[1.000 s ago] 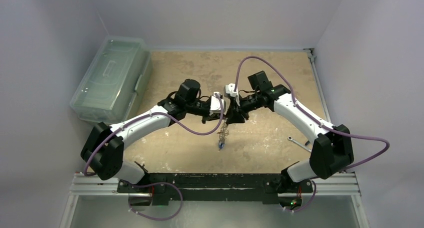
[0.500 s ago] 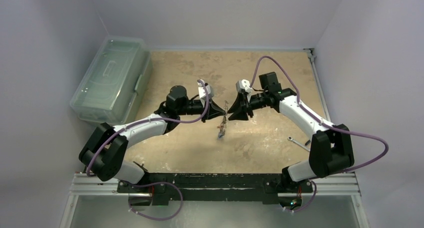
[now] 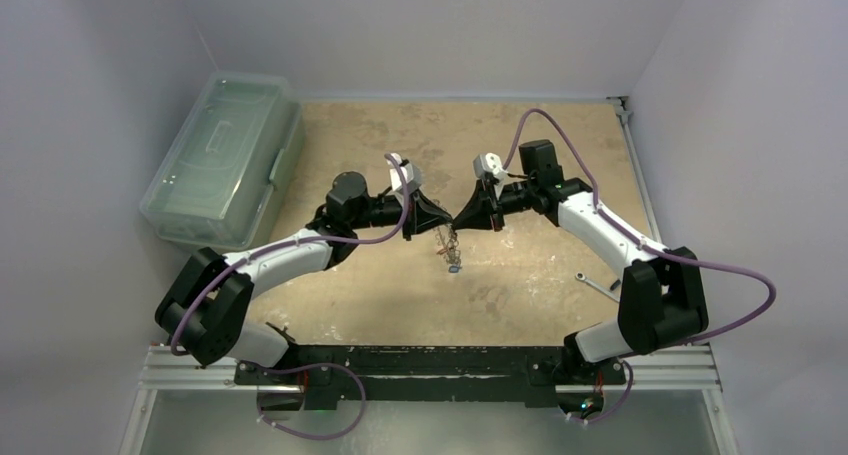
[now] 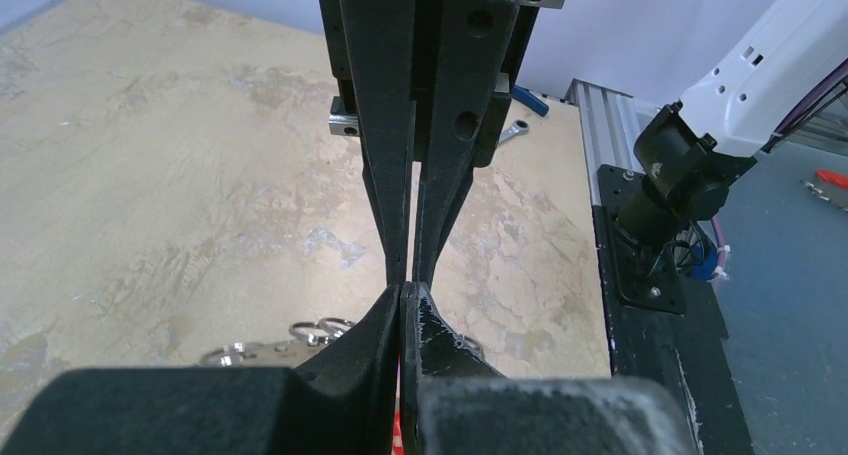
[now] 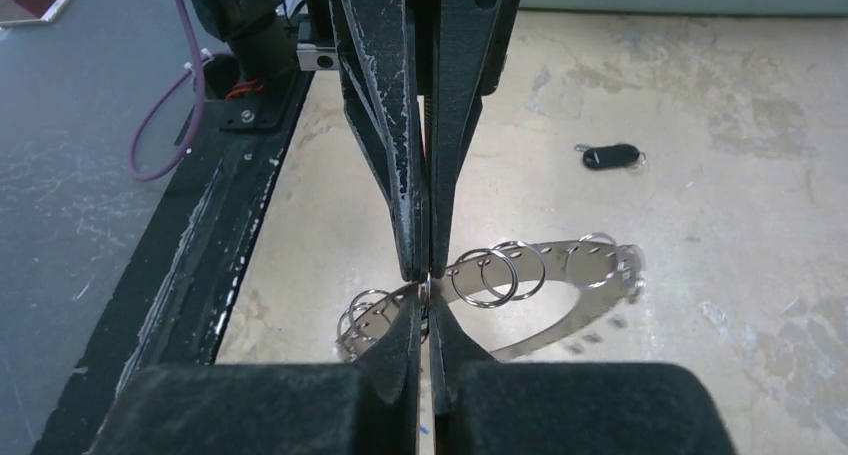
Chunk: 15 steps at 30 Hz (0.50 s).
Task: Remove the keys from the keyring
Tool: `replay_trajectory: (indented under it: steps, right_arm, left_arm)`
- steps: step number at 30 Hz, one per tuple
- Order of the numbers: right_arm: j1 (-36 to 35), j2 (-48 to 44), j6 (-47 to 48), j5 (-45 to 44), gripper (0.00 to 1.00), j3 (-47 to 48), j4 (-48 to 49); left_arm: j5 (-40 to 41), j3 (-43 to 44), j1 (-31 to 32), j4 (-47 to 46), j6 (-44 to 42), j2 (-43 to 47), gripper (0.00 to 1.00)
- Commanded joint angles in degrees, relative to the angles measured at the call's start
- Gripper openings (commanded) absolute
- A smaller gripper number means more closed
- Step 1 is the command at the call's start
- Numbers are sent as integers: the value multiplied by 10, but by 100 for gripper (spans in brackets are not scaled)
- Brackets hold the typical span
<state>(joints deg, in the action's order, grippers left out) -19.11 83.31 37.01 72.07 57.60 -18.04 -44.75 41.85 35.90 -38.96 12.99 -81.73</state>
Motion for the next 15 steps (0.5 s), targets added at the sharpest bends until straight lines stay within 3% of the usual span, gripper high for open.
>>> replay_trajectory:
  steps: [1,6,12,15]
  right_arm:
    - [-2,4,15,29,0,10,-5]
    - [-2,-1,32,-22,0,35,-57]
    - [-11,-2,26,-111,0,61,-106]
    - [-35,0,31,-155,0,61,-122]
  left_arm:
    - [-4,1,0,-34,6,24,0]
    - [-20,16,-9,75,-79,31,0]
    - [-25,87,-12,337,-356,36,38]
    - [-18,111,-12,420,-445,28,44]
